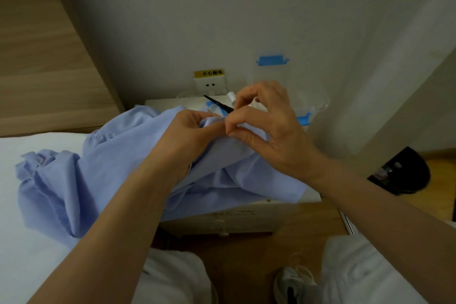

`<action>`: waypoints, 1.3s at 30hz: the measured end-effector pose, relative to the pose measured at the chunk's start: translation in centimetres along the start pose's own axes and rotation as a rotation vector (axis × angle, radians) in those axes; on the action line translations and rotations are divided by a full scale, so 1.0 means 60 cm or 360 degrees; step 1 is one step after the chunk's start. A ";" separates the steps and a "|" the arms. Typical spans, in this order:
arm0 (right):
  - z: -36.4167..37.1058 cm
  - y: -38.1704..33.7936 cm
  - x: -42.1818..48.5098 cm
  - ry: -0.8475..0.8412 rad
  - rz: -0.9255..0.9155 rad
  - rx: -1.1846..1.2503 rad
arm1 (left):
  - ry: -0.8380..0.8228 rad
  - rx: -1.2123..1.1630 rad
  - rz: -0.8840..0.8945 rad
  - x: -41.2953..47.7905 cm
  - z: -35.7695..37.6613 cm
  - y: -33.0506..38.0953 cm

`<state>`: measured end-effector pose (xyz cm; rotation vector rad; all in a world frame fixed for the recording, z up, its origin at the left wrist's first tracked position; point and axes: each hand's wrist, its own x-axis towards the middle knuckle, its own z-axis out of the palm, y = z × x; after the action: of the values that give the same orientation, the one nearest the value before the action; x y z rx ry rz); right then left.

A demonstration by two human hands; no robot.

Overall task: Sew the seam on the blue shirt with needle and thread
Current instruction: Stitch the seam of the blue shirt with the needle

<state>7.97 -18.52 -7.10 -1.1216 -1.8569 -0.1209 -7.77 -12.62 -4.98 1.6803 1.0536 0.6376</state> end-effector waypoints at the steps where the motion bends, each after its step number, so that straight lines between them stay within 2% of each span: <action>1: 0.001 -0.005 0.000 -0.0011 -0.0027 0.0047 | 0.0046 -0.0013 0.0021 0.000 0.001 -0.001; 3: 0.001 -0.013 -0.001 -0.0159 0.0036 0.0343 | 0.0125 -0.0063 -0.0003 0.000 -0.001 -0.002; 7: -0.016 -0.016 -0.002 -0.0759 0.0695 0.1337 | 0.0108 -0.0257 -0.0155 0.004 -0.006 -0.003; 9: -0.027 -0.009 -0.004 -0.1107 0.0887 0.1619 | 0.0247 -0.0180 -0.0208 0.010 -0.008 -0.010; 12: -0.044 -0.006 0.000 -0.1652 0.0981 0.1965 | 0.0330 -0.0139 -0.0252 0.014 -0.008 -0.012; 14: -0.051 -0.003 0.002 -0.1757 0.1011 0.2009 | 0.0322 -0.0107 -0.0256 0.013 -0.007 -0.011; 16: -0.053 -0.001 0.006 -0.1587 0.1174 0.1919 | 0.0316 -0.0133 -0.0240 0.011 -0.008 -0.010; 19: -0.044 -0.003 0.009 -0.0860 0.1353 0.1372 | 0.0302 -0.0154 -0.0224 0.011 -0.008 -0.009; 21: -0.030 -0.008 0.010 -0.0408 0.1261 0.0940 | 0.0279 -0.0122 -0.0224 0.009 -0.006 -0.006; 23: -0.016 -0.011 0.006 -0.0223 0.1144 0.0714 | 0.0249 -0.0125 -0.0204 0.008 -0.003 -0.004; 30: 0.005 -0.004 0.002 -0.0061 0.0973 0.0223 | 0.0160 -0.0258 -0.0154 0.007 0.001 -0.004; 34: 0.002 -0.003 0.000 -0.0154 0.0941 0.0356 | 0.0193 -0.0197 -0.0163 0.007 0.000 0.000; 39: -0.016 -0.008 0.002 -0.0417 0.0902 0.0571 | 0.0186 -0.0212 -0.0149 0.005 -0.001 0.000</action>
<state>8.19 -19.20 -6.31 -1.3999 -1.6184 0.6835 -7.70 -12.31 -4.99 1.4847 1.1400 0.7360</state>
